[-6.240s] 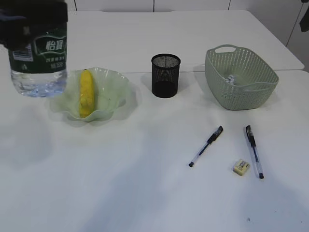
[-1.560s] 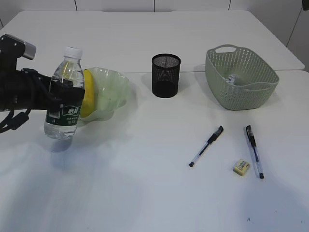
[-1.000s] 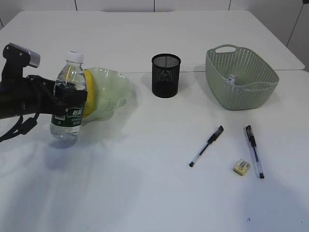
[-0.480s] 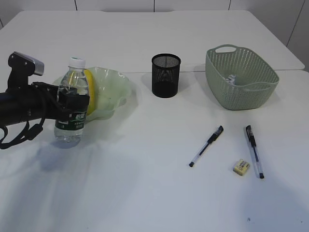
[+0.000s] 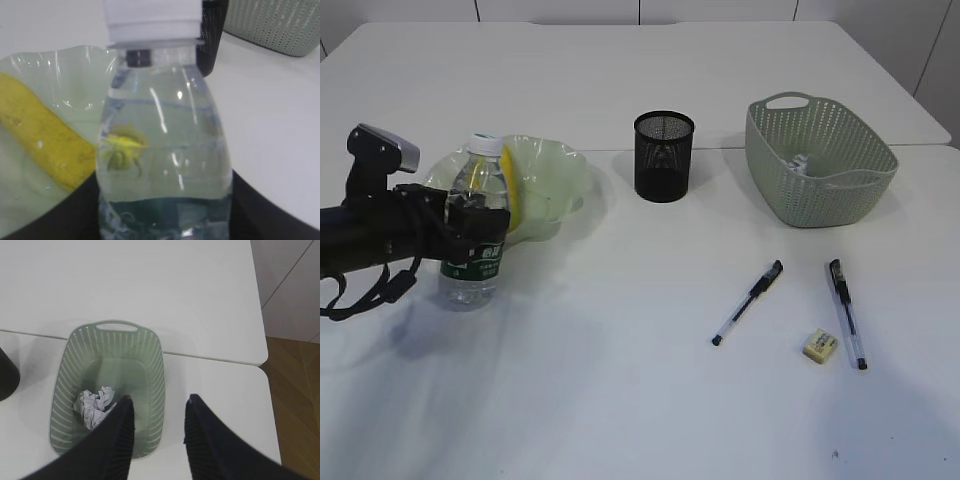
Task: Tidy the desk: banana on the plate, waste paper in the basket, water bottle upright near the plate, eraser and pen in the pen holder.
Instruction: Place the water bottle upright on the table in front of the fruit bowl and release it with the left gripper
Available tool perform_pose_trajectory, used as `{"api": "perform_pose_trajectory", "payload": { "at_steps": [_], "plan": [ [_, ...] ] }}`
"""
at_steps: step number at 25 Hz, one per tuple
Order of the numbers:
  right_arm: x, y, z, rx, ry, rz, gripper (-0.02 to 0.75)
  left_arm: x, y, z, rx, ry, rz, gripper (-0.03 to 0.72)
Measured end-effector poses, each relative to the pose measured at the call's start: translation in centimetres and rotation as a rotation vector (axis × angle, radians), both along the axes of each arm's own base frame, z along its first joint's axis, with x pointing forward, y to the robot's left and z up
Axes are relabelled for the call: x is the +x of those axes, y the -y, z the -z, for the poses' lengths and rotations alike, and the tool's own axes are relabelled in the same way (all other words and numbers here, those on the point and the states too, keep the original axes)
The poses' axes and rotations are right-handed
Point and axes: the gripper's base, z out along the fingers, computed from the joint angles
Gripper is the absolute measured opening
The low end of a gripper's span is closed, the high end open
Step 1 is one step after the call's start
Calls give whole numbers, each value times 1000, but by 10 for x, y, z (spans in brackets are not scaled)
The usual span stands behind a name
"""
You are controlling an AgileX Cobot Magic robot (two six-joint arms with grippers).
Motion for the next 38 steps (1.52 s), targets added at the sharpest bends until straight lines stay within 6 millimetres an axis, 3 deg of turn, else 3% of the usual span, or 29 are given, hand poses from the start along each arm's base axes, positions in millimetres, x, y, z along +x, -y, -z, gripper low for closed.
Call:
{"api": "perform_pose_trajectory", "payload": {
  "at_steps": [14,27,38],
  "plan": [
    [0,0,0,-11,3,-8,261,-3,-3,4,-35,8,-41,369],
    [0,0,-1,-18,7,-13,261,-35,-26,15,-96,72,-186,369],
    [0,0,-1,-22,7,-16,261,-32,-38,14,-46,117,-323,369]
  ]
}}
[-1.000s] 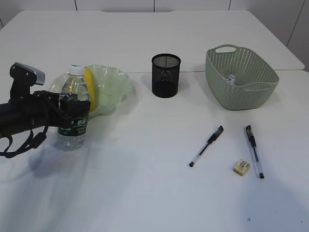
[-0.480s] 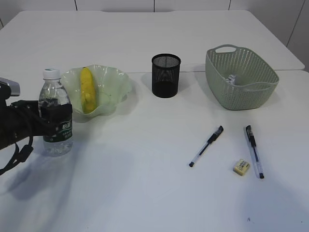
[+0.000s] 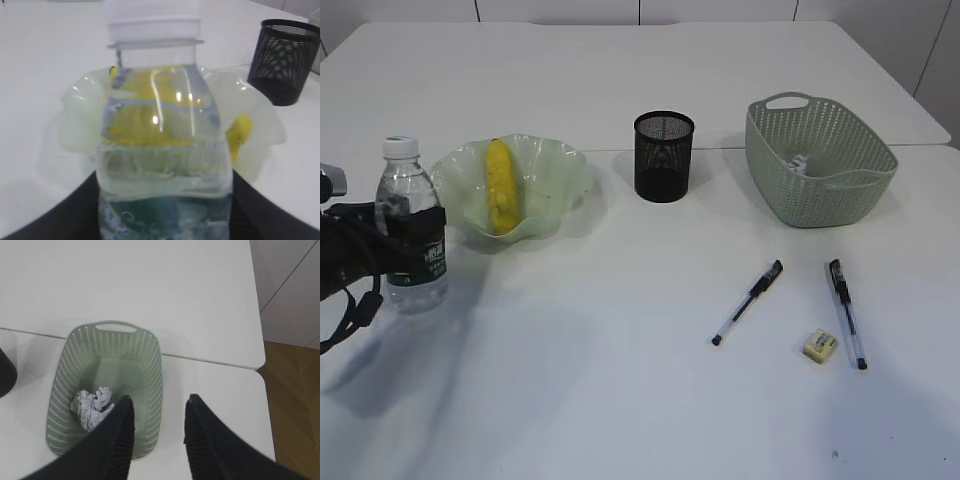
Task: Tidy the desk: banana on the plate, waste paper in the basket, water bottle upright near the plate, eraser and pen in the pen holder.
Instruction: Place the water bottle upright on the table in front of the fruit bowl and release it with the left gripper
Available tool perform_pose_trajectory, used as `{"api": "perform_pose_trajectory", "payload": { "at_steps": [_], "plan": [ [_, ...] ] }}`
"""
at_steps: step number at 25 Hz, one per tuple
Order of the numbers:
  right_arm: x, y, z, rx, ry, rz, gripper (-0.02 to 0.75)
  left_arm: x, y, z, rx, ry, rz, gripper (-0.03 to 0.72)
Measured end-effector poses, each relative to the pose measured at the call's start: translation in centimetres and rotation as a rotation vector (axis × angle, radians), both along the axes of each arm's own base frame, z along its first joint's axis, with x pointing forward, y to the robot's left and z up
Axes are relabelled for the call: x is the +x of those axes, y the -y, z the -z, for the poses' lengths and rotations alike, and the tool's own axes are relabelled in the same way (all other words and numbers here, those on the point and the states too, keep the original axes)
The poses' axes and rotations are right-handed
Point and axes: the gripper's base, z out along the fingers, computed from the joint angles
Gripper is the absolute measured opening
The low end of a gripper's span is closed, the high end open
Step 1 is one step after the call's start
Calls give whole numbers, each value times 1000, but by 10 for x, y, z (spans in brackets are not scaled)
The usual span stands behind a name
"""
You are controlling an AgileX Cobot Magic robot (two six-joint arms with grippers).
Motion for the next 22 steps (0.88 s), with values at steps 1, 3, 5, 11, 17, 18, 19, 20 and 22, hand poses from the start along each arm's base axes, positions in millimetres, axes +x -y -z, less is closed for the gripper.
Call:
{"api": "perform_pose_trajectory", "payload": {
  "at_steps": [1,3,5,11,17,18,19,20,22],
  "plan": [
    [0,0,0,-2,0,-1,261,0,-1,0,7,4,-7,369],
    [0,0,0,-5,0,-4,261,1,-1,0,16,7,-14,369],
    [0,0,0,-6,0,-4,261,1,-3,0,18,9,-31,369],
    [0,0,0,-10,1,-7,261,5,-25,-1,-1,7,-288,369],
    [0,0,0,-14,6,-10,261,5,-34,-1,17,10,-384,369],
    [0,0,0,-15,6,-11,261,5,-34,-1,18,10,-384,369],
    [0,0,0,-15,6,-11,261,5,-34,-1,21,10,-383,369],
    [0,0,-1,-16,7,-11,261,5,-34,-1,21,10,-383,369],
    [0,0,-1,-20,7,-14,261,5,-34,-1,21,10,-384,369]
  ]
}}
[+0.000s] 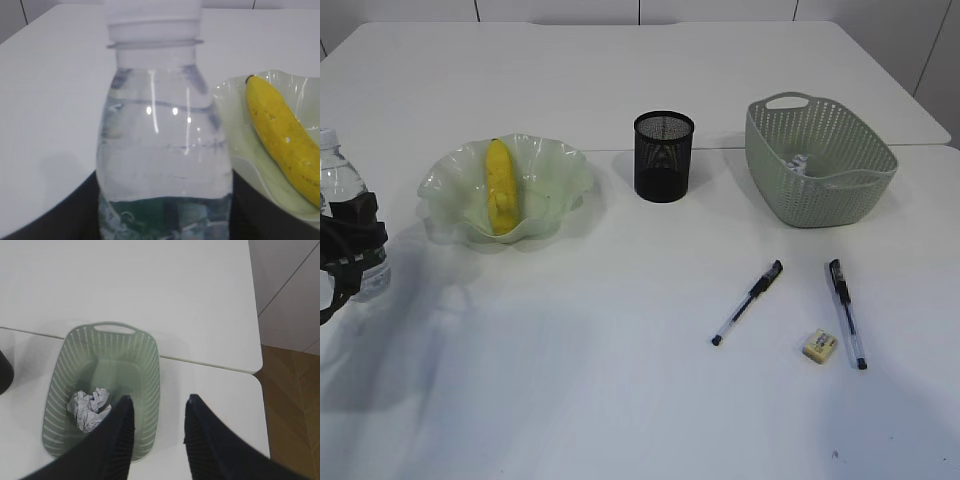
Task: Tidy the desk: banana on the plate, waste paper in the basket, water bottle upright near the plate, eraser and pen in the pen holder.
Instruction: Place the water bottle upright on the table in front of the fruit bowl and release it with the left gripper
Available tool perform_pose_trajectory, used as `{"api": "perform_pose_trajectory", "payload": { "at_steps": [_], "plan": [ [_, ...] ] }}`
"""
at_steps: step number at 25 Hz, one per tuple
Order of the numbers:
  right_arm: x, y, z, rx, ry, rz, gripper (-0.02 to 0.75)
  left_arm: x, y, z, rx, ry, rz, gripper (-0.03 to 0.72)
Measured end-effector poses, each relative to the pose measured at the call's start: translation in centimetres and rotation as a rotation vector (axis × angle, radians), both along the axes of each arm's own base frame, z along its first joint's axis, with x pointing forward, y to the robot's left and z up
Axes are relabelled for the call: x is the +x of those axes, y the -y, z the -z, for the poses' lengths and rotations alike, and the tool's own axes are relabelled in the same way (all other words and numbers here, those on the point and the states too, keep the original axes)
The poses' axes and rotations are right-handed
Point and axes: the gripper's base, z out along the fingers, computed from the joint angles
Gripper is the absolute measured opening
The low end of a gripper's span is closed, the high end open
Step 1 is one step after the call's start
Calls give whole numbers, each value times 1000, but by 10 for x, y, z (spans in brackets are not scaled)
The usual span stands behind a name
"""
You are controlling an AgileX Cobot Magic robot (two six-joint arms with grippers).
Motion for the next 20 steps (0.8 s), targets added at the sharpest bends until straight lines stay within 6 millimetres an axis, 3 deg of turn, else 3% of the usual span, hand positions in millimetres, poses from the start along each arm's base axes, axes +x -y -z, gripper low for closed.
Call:
{"api": "perform_pose_trajectory", "payload": {
  "at_steps": [20],
  "plan": [
    [0,0,-1,-15,7,-10,261,8,6,9,21,41,73,368]
  ]
}}
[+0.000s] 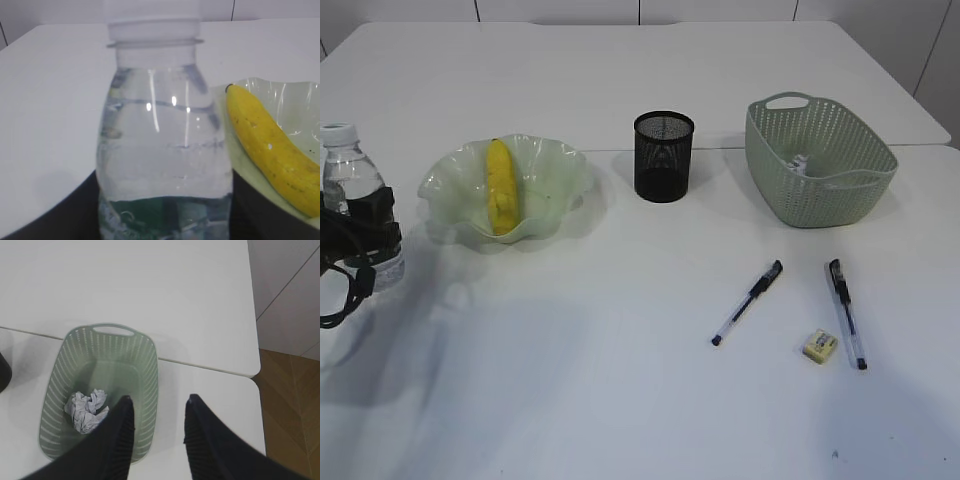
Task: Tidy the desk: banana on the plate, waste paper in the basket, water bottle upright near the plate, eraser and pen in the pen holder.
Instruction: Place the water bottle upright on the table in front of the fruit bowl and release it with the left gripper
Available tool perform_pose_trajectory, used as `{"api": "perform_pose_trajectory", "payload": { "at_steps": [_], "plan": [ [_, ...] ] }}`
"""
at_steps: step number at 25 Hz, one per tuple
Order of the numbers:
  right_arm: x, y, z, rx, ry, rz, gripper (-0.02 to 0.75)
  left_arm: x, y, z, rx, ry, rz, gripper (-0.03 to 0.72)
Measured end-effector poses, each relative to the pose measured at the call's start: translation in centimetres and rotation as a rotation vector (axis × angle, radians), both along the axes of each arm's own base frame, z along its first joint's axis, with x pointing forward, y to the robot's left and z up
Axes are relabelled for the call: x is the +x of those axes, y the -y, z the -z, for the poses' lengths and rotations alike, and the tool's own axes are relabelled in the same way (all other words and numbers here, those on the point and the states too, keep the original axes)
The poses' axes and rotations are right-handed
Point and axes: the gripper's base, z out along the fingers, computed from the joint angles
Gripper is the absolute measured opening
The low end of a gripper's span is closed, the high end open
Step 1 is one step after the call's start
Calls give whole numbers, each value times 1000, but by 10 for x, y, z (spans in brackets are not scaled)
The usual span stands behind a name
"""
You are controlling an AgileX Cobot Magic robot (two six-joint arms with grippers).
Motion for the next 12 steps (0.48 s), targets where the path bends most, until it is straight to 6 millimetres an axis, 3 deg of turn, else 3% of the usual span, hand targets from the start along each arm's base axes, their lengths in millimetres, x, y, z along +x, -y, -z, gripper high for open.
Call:
{"api": "perform_pose_trajectory", "payload": {
  "at_steps": [12],
  "plan": [
    [1,0,-1,-6,16,-2,261,15,0,-3,20,5,6,368]
  ]
}}
